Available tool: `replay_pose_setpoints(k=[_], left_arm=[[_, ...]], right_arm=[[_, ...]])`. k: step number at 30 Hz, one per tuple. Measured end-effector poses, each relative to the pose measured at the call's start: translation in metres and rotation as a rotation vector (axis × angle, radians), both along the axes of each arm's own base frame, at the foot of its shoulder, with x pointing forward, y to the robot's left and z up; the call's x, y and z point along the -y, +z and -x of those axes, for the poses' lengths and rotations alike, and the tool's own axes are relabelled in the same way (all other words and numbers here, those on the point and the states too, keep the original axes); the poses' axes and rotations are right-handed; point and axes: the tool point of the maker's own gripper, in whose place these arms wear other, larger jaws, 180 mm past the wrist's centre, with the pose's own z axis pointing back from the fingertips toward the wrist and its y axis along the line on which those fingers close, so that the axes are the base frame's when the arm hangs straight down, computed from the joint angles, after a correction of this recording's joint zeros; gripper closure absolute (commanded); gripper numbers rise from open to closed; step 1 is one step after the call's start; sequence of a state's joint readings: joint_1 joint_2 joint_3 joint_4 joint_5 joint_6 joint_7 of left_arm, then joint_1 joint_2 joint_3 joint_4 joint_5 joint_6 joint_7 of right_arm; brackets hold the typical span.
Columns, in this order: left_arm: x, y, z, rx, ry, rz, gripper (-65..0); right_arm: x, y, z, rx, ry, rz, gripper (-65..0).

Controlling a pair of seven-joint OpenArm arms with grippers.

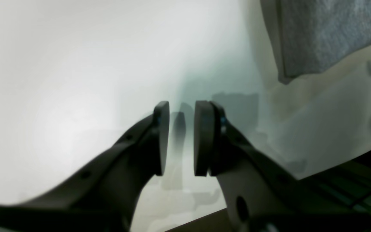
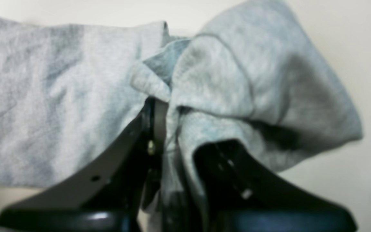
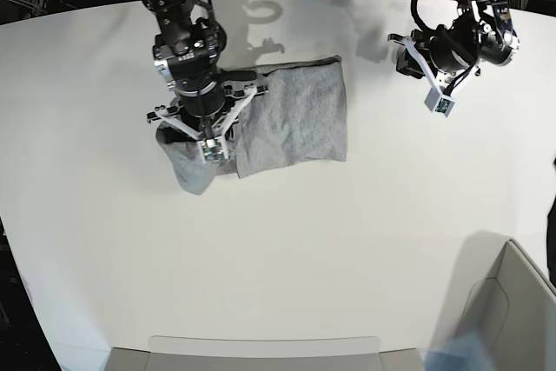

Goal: Fold the T-shirt properly
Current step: 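Fold the bundle over with the right gripper onto the left half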

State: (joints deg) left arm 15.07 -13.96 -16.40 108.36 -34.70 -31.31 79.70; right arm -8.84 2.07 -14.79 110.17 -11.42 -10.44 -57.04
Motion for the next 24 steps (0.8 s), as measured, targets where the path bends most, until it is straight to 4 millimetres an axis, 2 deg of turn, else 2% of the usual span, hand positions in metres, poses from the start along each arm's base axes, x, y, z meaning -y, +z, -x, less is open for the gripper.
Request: replay_pose_setpoints(k=[3,7,9,15,20,24], left_arm=[[0.000,0.000,0.000,0.000,0.000,0.000,-13.1],[-0.002,0.000,0.000,0.000,-0.002,-0.006,-13.1],[-0.004,0.001,0.000,0.000,-0.003,-0.011,-13.1],[-0.004,0.001,0.000,0.001,-0.003,-0.012,-13.2],[-0.003,0.001,0.000,0.000,-0.003,-0.011,-13.2],[-0.002,0.001,-0.001,0.001,-0.008,-0.009,-13.2]], right_arm=[[-0.023,0.003,0.004,-0.014,0.049,0.074,0.0],[-0.052,0.011,-0.002,0.017,0.097,0.113,0.0],[-0.057,0.005,-0.004,0.008,0.099,0.148,0.0],[-0.061,-0.032,-0.010,-0.081,0.106,0.248,0.0],[-0.072,-0.030,-0.008,-0.063,0.138,0.269,0.0],[-0.096,-0.024,0.001,-0.038,0.213,0.256,0.0]])
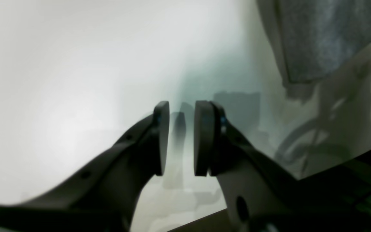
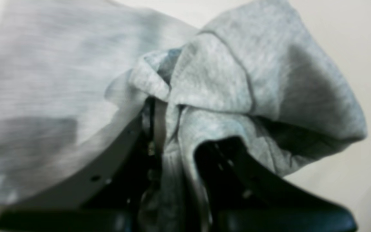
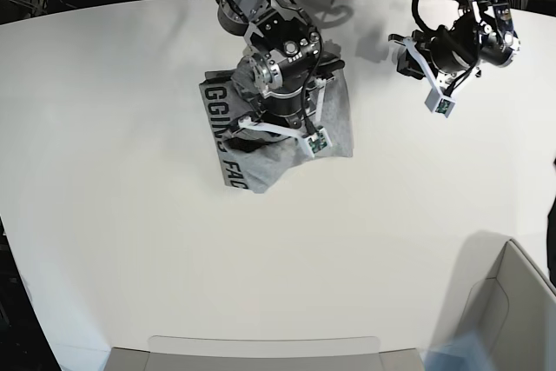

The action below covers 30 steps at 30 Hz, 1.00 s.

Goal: Fold the T-shirt properly
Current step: 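Fold the bundle over with the right gripper onto the left half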

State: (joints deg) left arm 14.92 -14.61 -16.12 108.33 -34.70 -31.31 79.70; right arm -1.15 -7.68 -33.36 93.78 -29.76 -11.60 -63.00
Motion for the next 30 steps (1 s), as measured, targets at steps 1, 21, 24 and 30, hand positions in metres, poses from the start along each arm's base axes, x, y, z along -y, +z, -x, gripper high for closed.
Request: replay_pose_setpoints(k=[1,21,24,30], left_arm=[[0.000,0.000,0.000,0.000,0.000,-0.002,-13.2],[0.001,0.000,0.000,-0.001,-0.002,0.000,-13.2],[0.001,0.000,-0.001,0.002,-0.003,0.002,-13.2],[0.001,0.000,-0.001,0.002,-0.003,0.001,-13.2]], right_arm=[[-0.005,0.001,0.002,0.001,0.015,-0.003,0.0],[-0.068,-0.005,0.043,0.008,0.289,0.055,-29.2],[-0.075,-0.004,0.049,0.023,0.328,0.066,-29.2],[-0.105,0.001,0.076,0.056,0.469,0.068,-29.0]])
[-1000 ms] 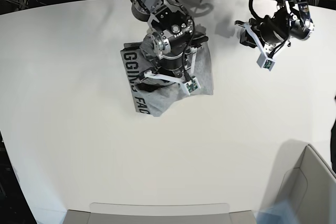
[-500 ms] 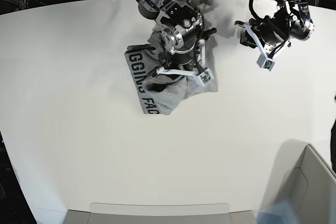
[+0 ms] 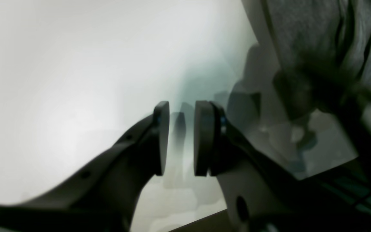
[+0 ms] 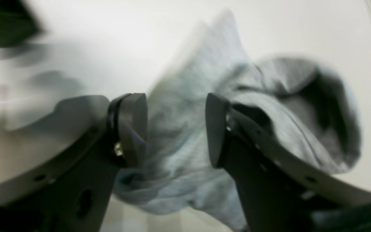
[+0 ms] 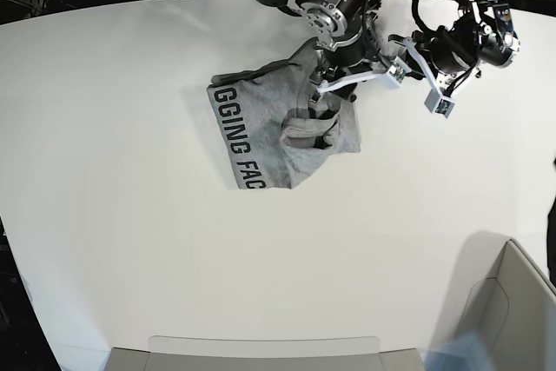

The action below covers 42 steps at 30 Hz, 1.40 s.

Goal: Fold the T-shirt properly
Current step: 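Fold the bundle over with the right gripper onto the left half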

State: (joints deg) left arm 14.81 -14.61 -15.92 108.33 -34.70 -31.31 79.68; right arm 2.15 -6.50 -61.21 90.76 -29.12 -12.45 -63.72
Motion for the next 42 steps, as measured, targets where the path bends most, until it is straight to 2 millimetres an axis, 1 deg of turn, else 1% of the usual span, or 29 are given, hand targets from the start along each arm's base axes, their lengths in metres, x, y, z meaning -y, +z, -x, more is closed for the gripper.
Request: replay_pose_setpoints(k=[1,3,4,5,6,7,9,10,11,12,13,15,16,19,20,21,25,28,30,32,34,36,40,42], left_arm=[[0.002,0.001,0.000,0.002,0.002,0.013,-13.2],[0.005,0.004,-0.003,0.021,0.002,0.043,-13.2],[-0.001,0.002,-0.002,0.009,0.000,-0.002,-13.2],[-0.003,-0.001,0.000,-0.005,0.006,-0.010,-13.2],[-0.003,-0.002,0.002,-0.009,0.006,-0.008,-13.2],[-0.003,-0.002,0.002,-0.009,0.004,-0.006,-13.2],[0.001,-0.002,0.002,-0.006,0.005,0.009,-13.2],[0.001,-0.002,0.002,-0.007,0.004,0.009,-13.2],[-0.002,-0.001,0.002,-0.007,0.005,-0.002,-13.2],[-0.005,-0.002,0.002,-0.008,0.005,-0.016,-13.2],[-0.003,-0.001,0.000,-0.002,0.005,-0.007,-13.2],[0.001,0.000,0.000,-0.001,0.002,0.010,-13.0],[0.000,-0.001,0.000,-0.003,0.001,0.005,-13.0],[0.000,-0.001,0.001,-0.004,0.001,0.002,-13.0],[0.000,-0.001,0.000,-0.003,0.000,0.003,-13.0],[0.000,-0.001,0.000,-0.004,0.000,0.000,-13.0],[0.001,-0.001,0.000,-0.002,0.001,0.004,-13.0],[0.000,-0.001,0.000,-0.002,0.001,0.001,-13.0],[0.000,-0.001,0.000,-0.005,0.000,0.001,-13.0],[0.000,-0.001,0.000,-0.003,0.001,0.002,-13.0],[0.000,-0.001,0.000,-0.003,0.002,0.001,-13.0],[-0.001,-0.001,0.000,-0.002,0.005,0.001,-13.0],[-0.001,-0.001,0.000,-0.003,0.005,0.000,-13.0],[-0.001,-0.001,0.000,-0.002,0.007,0.002,-13.0]], right_arm=[[-0.001,0.008,-0.002,0.036,0.013,0.005,-28.3],[-0.001,0.028,-0.009,0.096,0.008,-0.043,-24.9],[-0.003,0.048,-0.008,0.127,0.055,-0.122,-21.9],[0.000,0.066,-0.012,0.170,0.057,-0.159,-19.0],[0.006,0.080,-0.014,0.209,0.046,-0.173,-14.7],[0.012,0.089,-0.021,0.236,0.009,-0.196,-11.1],[0.031,0.098,-0.034,0.253,-0.087,-0.218,-3.9],[0.040,0.094,-0.035,0.196,-0.137,-0.259,-0.5],[0.050,0.091,-0.037,0.146,-0.190,-0.301,0.0],[0.061,0.087,-0.042,0.137,-0.239,-0.297,0.0],[0.079,0.079,-0.051,0.128,-0.309,-0.274,0.0],[0.109,0.072,-0.064,0.135,-0.414,-0.243,0.0],[0.118,0.072,-0.069,0.142,-0.442,-0.237,0.0],[0.138,0.065,-0.073,0.127,-0.504,-0.222,0.0],[0.141,0.060,-0.074,0.118,-0.516,-0.212,0.0],[0.141,0.052,-0.074,0.098,-0.520,-0.203,0.0],[0.133,0.010,-0.075,-0.041,-0.500,-0.165,0.0],[0.129,-0.010,-0.082,-0.110,-0.492,-0.146,0.0],[0.123,-0.009,-0.090,-0.094,-0.472,-0.170,0.0],[0.112,-0.004,-0.100,-0.074,-0.443,-0.225,0.0],[0.098,0.001,-0.107,-0.043,-0.386,-0.236,0.0],[0.079,-0.002,-0.113,-0.049,-0.315,-0.234,0.0],[0.056,-0.018,-0.115,-0.081,-0.228,-0.218,0.0],[0.045,-0.013,-0.118,-0.053,-0.189,-0.263,0.0]])
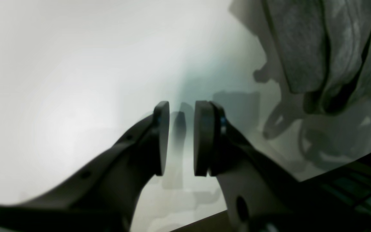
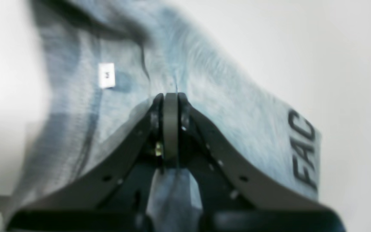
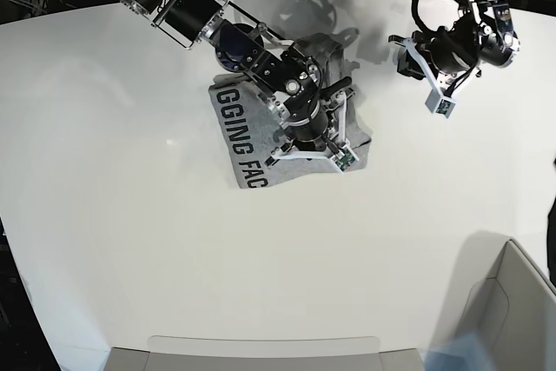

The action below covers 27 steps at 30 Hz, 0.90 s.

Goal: Fold the T-shirt properly
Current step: 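Fold the bundle over with the right gripper onto the left half, then grasp the folded bundle edges with both grippers and lift slightly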

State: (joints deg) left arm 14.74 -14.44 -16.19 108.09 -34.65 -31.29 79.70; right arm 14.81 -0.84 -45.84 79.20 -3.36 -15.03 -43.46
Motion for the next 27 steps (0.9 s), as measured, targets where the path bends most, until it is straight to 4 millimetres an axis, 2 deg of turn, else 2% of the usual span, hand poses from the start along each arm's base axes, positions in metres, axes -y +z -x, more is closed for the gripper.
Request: replay_pose_setpoints(k=[4,7,9,11,14,17,21,23,26,27], left_arm=[[0.000,0.000,0.000,0.000,0.000,0.000,-13.0],[0.000,0.000,-0.001,0.003,0.000,0.001,-12.8],[0.000,0.001,-0.002,0.008,0.002,0.002,-10.9],[0.003,0.007,-0.014,0.068,0.016,0.017,-6.6],[0.019,0.020,-0.034,0.170,0.047,0.076,0.0],[0.042,0.041,-0.046,0.283,0.065,0.141,0.0],[0.052,0.058,-0.058,0.368,0.144,0.195,0.0],[0.066,0.067,-0.065,0.415,0.115,0.223,0.0],[0.102,0.076,-0.066,0.477,0.053,0.300,0.0],[0.115,0.078,-0.064,0.494,0.036,0.332,0.0]], right_arm=[[-0.016,0.029,-0.006,0.098,0.034,-0.103,0.0],[-0.009,0.051,-0.005,0.151,0.043,-0.142,0.0],[0.009,0.057,-0.002,0.160,0.014,-0.164,0.0],[0.033,0.061,-0.005,0.160,-0.057,-0.181,0.0],[0.065,0.074,-0.004,0.169,-0.136,-0.223,0.0],[0.096,0.074,0.001,0.131,-0.132,-0.178,0.0],[0.132,0.066,0.009,0.100,-0.153,-0.137,0.0],[0.147,0.060,0.011,0.082,-0.149,-0.114,0.0],[0.180,0.052,0.007,0.075,-0.201,-0.076,0.0],[0.185,0.048,0.008,0.063,-0.193,-0.063,0.0]])
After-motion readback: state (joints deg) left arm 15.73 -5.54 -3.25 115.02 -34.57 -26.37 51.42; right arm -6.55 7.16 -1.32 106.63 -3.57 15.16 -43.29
